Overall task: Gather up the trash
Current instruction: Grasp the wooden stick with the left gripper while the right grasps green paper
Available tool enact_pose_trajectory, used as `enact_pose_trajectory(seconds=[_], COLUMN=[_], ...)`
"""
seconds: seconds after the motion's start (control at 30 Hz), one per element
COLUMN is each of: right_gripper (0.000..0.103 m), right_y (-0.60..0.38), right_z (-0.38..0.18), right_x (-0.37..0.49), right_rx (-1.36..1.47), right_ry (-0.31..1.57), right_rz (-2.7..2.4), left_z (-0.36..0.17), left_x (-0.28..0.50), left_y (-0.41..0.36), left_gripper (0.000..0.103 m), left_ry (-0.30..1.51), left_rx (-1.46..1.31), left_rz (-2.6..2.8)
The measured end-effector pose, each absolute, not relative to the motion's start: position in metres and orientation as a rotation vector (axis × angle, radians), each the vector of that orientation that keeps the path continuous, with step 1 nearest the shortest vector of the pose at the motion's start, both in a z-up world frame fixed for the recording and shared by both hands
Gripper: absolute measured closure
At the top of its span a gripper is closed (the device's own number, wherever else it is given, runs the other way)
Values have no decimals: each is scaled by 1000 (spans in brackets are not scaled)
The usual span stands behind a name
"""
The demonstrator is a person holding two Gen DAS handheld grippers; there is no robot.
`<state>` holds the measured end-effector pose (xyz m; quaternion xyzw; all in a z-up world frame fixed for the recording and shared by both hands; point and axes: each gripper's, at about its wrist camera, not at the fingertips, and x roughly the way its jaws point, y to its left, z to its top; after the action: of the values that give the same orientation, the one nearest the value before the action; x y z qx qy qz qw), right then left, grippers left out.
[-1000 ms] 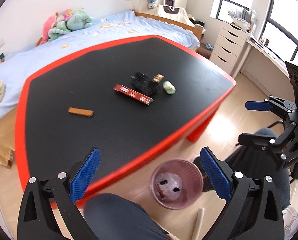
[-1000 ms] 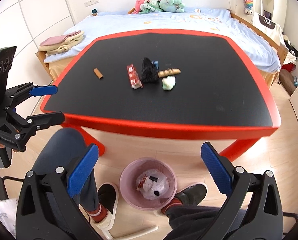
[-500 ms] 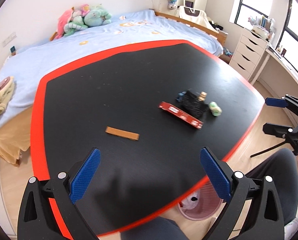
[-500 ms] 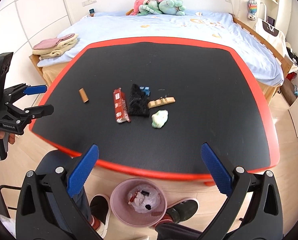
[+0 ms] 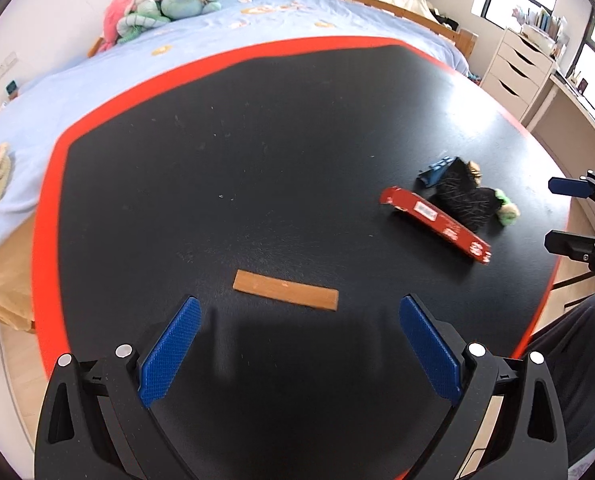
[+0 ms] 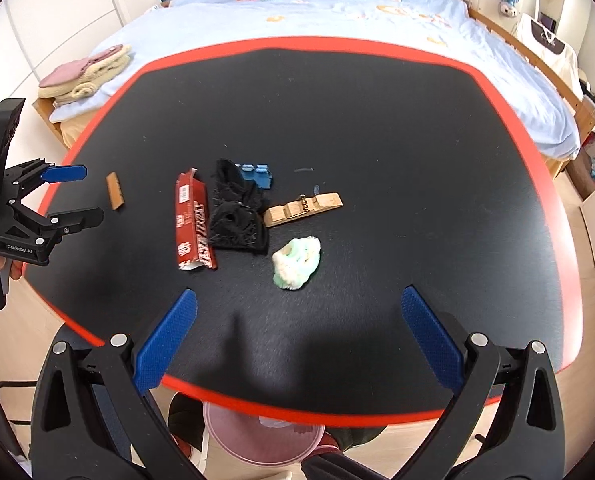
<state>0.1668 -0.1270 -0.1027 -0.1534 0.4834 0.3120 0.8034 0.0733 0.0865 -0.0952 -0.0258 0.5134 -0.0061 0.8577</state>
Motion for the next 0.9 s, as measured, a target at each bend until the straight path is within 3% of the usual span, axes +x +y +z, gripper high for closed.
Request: enact_pose_trajectory(seconds=[0.43,0.5,0.73,0.9], right_gripper=[6,25,46,73], right_y=[-118,-115,-112,-112], right_z=[-124,-126,-132,-130], right_x=[188,190,192,191], right_rx=[-311,-318,-339,-351], right_ry=[1061,1064,1055,1046], right_rz=[652,650,644,655], left_z=[-114,-113,-106,-105], left_x=[74,73,73,74], left_y=[93,92,89,87], left_gripper=[8,13,43,43], left_ry=[1088,1082,1060,1065], left_rx=[2,13,7,-1], left_rz=[-18,-5,5,11])
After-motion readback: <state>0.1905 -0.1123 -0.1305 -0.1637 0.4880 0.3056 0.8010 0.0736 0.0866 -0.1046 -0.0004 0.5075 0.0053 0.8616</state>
